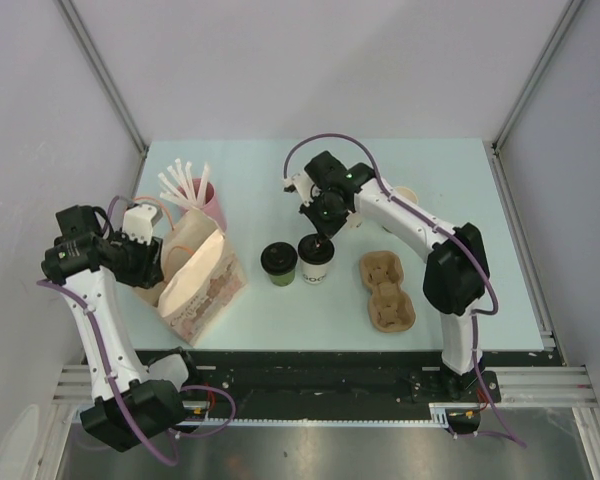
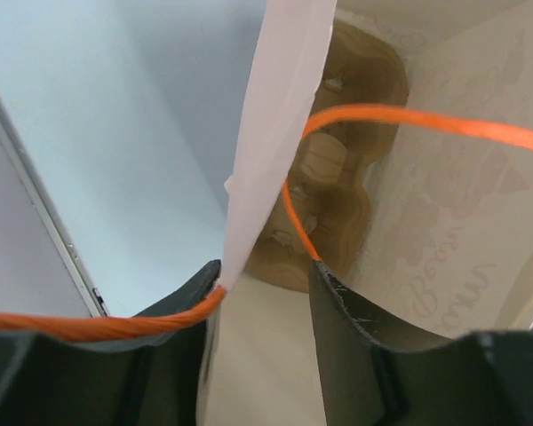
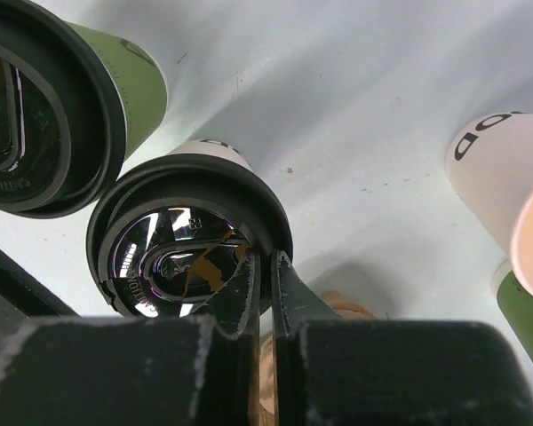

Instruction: Pack the takeout coffee

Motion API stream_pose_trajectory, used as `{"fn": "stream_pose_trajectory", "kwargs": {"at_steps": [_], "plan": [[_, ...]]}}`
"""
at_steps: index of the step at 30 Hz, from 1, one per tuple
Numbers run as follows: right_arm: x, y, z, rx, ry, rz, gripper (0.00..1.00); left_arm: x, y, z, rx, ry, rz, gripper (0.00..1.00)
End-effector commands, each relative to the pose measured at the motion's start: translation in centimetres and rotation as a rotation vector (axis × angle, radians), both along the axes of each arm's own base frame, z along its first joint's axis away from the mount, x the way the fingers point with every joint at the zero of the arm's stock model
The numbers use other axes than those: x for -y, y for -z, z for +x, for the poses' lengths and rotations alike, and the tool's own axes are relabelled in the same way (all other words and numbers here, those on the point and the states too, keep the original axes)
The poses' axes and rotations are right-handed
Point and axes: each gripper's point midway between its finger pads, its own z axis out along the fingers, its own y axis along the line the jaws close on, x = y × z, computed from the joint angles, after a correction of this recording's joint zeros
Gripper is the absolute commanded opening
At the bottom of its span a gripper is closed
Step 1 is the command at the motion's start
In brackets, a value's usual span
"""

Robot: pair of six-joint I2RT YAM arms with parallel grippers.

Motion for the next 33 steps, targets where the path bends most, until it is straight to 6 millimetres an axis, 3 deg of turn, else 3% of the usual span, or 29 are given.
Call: {"fn": "stream_pose_trajectory", "kwargs": {"at_steps": [1,4,9,12,16,21,26,33], "plan": [[0.9,-4.0,-0.1,0.072,0.041,0.040,0.00,1.3,-0.2,0.4,0.039,0.065,-0.050,0.42],[1.4,-5.2,-0.1,0.090,0.074,0.069,0.00,1.8,-0.2,0.6,0.042,0.079,-0.070,0.32],[1.8,-4.6,-0.2,0.116,0.111,0.057,0.00,2.0,-0.4,0.9,0.046,0.081,-0.086,0.31],[2.1,-4.9,0.3,0.130,0.155,0.061,0.00,2.0,-0.5,1.3,0.043,0.080,-0.101,0.24],[2.4,-6.5,1.4,0.159,0.207,0.079,0.00,1.9,-1.1,2.2,0.047,0.078,-0.116,0.00],[3.1,-8.1,2.3,0.179,0.253,0.094,0.00,1.5,-2.4,3.5,0.084,0.071,-0.117,0.00],[3.6,-9.1,2.2,0.187,0.269,0.106,0.00,1.0,-3.6,3.6,0.117,0.070,-0.071,0.01],[4.4,-10.6,2.7,0.217,0.315,0.107,0.00,1.6,-3.0,3.4,0.096,0.062,-0.118,0.00]]}}
